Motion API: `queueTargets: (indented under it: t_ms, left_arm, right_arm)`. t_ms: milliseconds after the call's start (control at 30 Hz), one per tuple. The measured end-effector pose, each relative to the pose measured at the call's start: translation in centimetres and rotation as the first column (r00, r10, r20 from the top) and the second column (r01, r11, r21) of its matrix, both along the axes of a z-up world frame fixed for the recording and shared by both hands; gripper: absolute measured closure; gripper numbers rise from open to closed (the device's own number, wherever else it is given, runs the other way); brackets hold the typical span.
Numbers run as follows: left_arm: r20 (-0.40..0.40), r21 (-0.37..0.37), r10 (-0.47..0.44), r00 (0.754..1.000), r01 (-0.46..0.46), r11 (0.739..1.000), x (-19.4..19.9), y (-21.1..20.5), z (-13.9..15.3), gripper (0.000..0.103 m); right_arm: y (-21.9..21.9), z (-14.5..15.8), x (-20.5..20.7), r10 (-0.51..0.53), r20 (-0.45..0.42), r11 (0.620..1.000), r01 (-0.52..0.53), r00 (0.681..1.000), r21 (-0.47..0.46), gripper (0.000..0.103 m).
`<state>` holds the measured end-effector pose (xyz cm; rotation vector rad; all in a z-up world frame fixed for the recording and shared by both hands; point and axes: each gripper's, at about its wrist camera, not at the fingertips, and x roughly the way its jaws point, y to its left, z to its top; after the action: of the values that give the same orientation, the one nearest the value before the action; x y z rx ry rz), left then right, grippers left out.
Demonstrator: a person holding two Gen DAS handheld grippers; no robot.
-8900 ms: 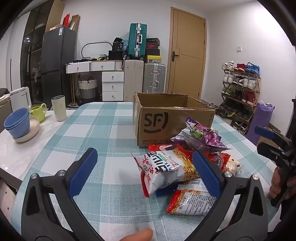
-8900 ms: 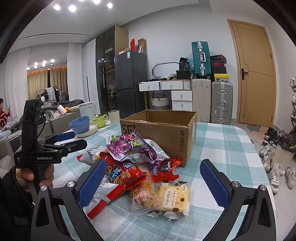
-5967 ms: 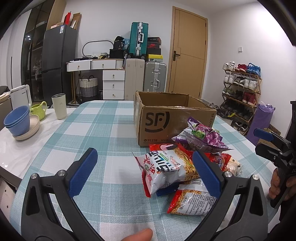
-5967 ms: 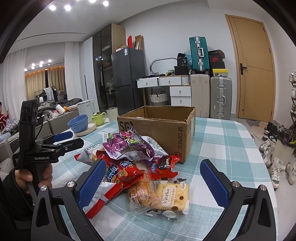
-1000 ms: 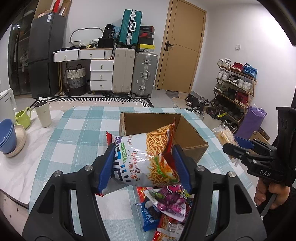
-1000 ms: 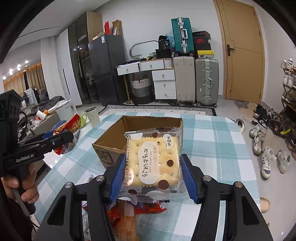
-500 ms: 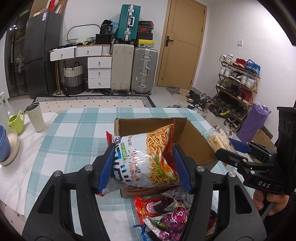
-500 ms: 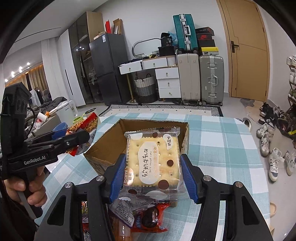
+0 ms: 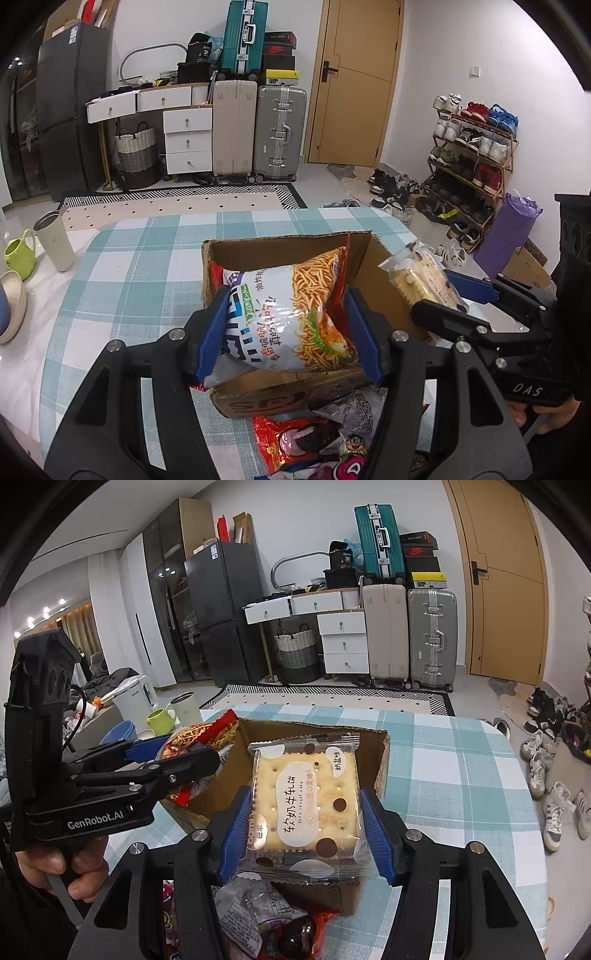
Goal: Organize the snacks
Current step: 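Carry both packs into the cardboard box and release them, then withdraw both grippers from the box back toward the snack pile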
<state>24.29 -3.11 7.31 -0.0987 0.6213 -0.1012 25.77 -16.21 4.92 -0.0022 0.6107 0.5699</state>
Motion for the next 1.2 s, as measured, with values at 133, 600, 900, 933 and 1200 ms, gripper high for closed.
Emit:
queueTargets:
  t_ms: [133,600,900,933,1200]
  left_arm:
    - [-0.01,0.01,-0.005,1.0,0.005,1.0,1.3,-0.1,-0.7,0.044]
    - [-0.056,0.024,-0.022,0.998,0.024,0.999,4.5,-0.8,-3.5,0.044]
    - [-0.097,-0.011,-0.014,0.995,0.013,1.0,6.1,-0.1,-5.4,0.043]
    - [-0.1,-0.01,-0.014,0.995,0.014,1.0,6.2,0.0,-5.5,0.043]
    - [-0.109,-0.011,-0.014,0.994,0.013,1.0,5.8,0.3,-5.4,0.036]
  right_arm:
    - [0.6,-0.5,0.8,0.008,-0.003,1.0,-0.008,1.0,-0.008,0.045]
    - [1.3,-2.1,2.9,0.024,0.012,0.999,-0.024,1.0,-0.048,0.044]
    - [1.7,-3.0,3.4,0.038,0.012,0.996,-0.037,0.999,-0.077,0.044]
    - [1.8,-3.0,3.4,0.036,0.012,0.996,-0.035,0.999,-0.076,0.044]
    - [0.5,-2.3,2.8,0.006,0.029,0.999,-0.004,1.0,-0.047,0.02]
